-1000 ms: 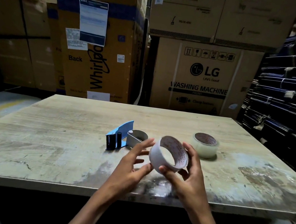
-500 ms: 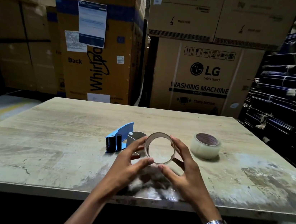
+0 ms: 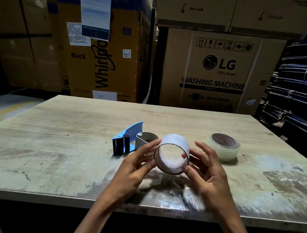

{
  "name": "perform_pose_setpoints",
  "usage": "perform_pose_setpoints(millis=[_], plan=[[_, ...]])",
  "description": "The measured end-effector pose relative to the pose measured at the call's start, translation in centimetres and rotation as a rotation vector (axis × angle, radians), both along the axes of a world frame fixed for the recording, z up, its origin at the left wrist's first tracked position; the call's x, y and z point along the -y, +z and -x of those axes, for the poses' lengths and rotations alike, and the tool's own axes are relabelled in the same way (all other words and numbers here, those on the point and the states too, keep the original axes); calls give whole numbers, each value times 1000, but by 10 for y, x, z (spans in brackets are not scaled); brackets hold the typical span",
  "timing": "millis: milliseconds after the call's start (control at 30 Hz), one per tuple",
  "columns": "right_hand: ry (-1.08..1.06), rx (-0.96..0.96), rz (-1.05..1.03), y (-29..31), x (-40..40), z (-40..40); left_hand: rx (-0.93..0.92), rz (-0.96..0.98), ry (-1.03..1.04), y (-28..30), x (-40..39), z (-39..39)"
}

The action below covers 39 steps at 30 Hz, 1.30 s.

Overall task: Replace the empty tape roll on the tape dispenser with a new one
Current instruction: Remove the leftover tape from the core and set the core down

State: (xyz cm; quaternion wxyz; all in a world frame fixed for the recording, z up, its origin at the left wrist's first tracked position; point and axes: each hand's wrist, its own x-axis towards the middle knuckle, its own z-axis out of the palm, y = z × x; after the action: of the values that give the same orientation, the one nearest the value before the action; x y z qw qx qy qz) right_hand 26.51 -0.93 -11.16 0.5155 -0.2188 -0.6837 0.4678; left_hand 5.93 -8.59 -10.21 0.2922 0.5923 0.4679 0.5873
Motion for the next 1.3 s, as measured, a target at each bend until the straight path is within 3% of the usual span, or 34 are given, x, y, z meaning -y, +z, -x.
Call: perform_pose_setpoints(millis=[200, 500, 733, 833, 1033, 1300], plan=[[62, -55, 112, 2, -1, -4, 108, 14, 64, -2, 0, 1], [39, 19, 94, 1, -2, -4, 129, 24, 82, -3, 1, 1], [15, 140, -9, 8, 4, -1, 314, 70, 81, -1, 0, -2], [-42, 153, -55, 8, 5, 0, 265, 77, 56, 0, 1, -2], [-5, 103, 87, 9, 7, 0, 98, 50, 91, 1, 5, -2], [-9, 30, 204, 12, 12, 3, 176, 16, 22, -2, 4, -1]])
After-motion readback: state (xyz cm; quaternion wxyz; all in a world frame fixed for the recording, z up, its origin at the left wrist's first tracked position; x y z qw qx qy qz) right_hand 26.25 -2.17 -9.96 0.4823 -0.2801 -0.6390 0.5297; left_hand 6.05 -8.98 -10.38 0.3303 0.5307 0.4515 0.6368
